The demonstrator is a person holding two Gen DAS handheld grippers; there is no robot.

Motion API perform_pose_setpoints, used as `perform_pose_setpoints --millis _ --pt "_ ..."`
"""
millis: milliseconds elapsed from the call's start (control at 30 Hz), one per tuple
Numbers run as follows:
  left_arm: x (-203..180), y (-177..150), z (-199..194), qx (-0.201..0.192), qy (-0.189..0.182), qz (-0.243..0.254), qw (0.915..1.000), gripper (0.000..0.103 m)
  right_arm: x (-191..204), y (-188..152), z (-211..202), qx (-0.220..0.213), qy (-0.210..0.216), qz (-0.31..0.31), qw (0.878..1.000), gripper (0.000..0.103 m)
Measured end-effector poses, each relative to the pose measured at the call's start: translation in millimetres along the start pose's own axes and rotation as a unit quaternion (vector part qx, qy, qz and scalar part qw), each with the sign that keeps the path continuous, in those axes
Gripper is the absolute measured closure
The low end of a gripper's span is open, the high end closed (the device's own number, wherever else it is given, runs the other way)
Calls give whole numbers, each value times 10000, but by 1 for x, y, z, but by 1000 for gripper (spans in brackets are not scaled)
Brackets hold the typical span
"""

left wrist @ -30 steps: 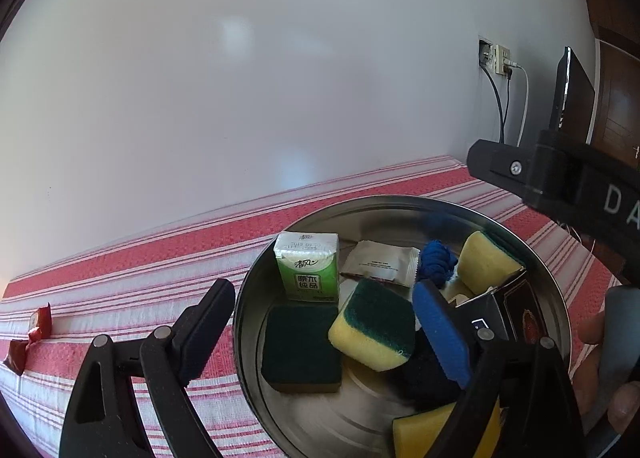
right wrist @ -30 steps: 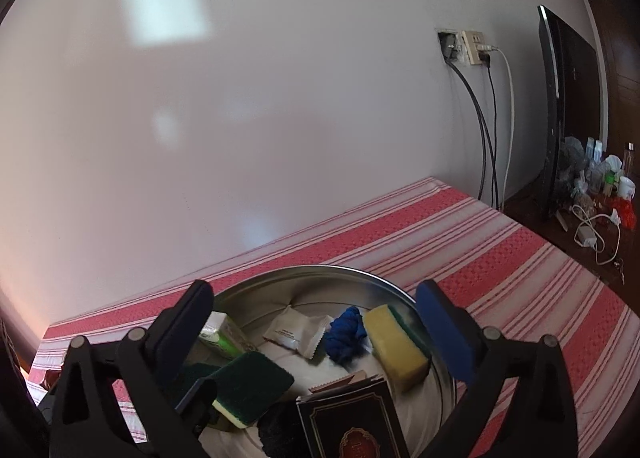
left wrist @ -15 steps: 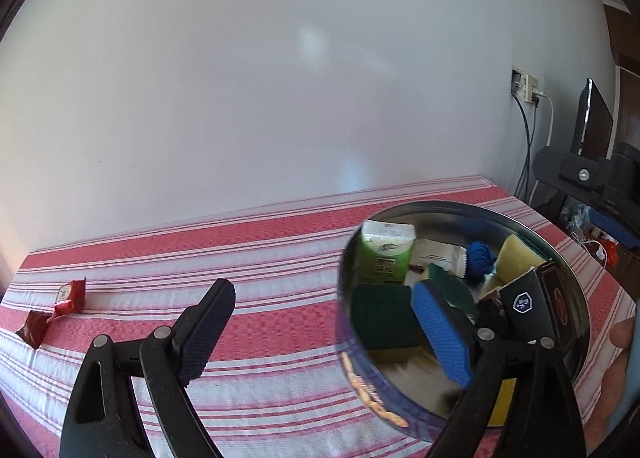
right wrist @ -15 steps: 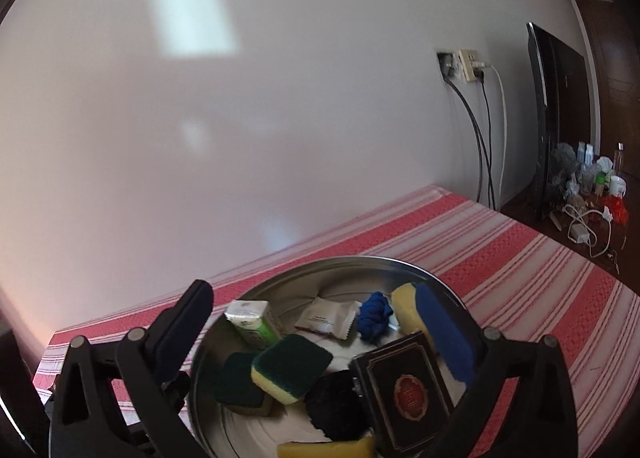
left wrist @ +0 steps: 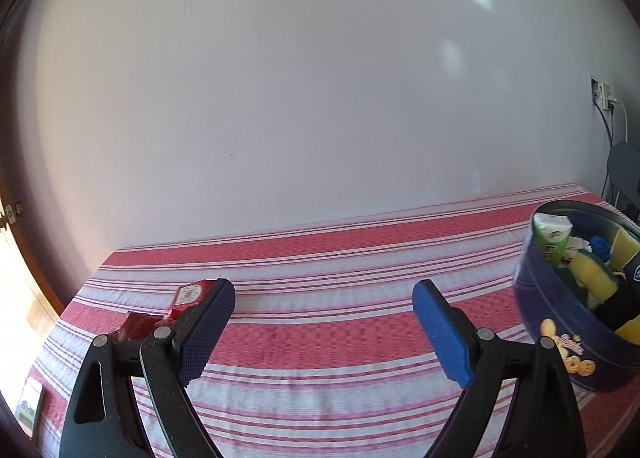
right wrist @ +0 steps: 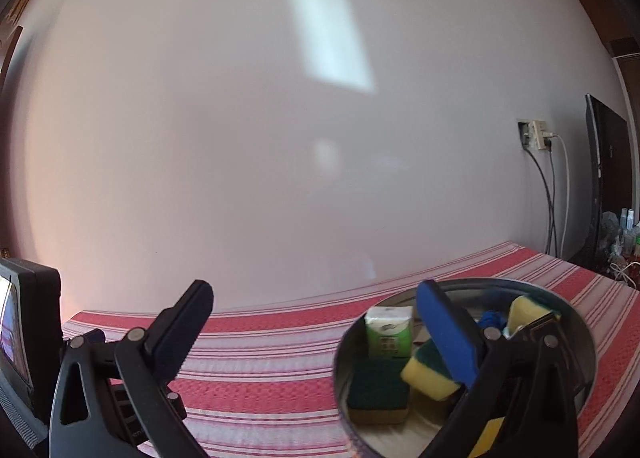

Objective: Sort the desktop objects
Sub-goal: 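Withdraw both grippers from the tin toward the red snack packets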

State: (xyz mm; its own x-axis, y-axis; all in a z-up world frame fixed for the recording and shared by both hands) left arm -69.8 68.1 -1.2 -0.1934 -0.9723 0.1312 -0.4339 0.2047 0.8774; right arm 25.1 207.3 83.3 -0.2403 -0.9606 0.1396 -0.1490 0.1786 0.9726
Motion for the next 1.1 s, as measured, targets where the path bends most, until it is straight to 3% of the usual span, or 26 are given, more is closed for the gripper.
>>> perform_pose_setpoints --millis 200,433,533,667,800,967,1033,1100 --pt "41 -7 11 20 395 -10 9992 11 39 -16 24 209 327 68 9992 0" --pt "88 -18 19 -36 835 34 9965 11 61 -30 38 54 381 293 9988 0" --pt "106 -23 22 -40 970 -4 9953 11 70 -34 35 -74 413 55 9991 0" --pt "128 -25 29 18 883 -239 9958 11 71 -30 26 -286 547 5 9981 0" --pt "145 -26 31 5 849 -346 9958 11 74 -34 19 -175 751 118 9969 0" --pt "154 -23 31 -115 1342 45 9909 11 94 -32 1 -516 753 -365 9952 0" --pt "162 -25 35 11 1399 43 9902 11 103 -35 0 -424 842 -586 9938 0" --pt "172 -29 40 180 1288 -179 9913 11 111 -41 8 -51 936 -724 9930 0"
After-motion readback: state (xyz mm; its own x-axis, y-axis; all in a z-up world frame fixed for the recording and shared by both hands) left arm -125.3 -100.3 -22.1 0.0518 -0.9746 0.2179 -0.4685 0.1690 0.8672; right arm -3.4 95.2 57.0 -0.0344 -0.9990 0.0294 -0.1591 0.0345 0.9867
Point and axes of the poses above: each gripper's, at about its wrist camera, not at the fingertips, and z roughly the way its jaws point, x to its left, y to its top, the point moved 6 cm from there along z, roughly the way its jaws point, and after that the axes turned 2 degrees about x, right-handed, at the moved point
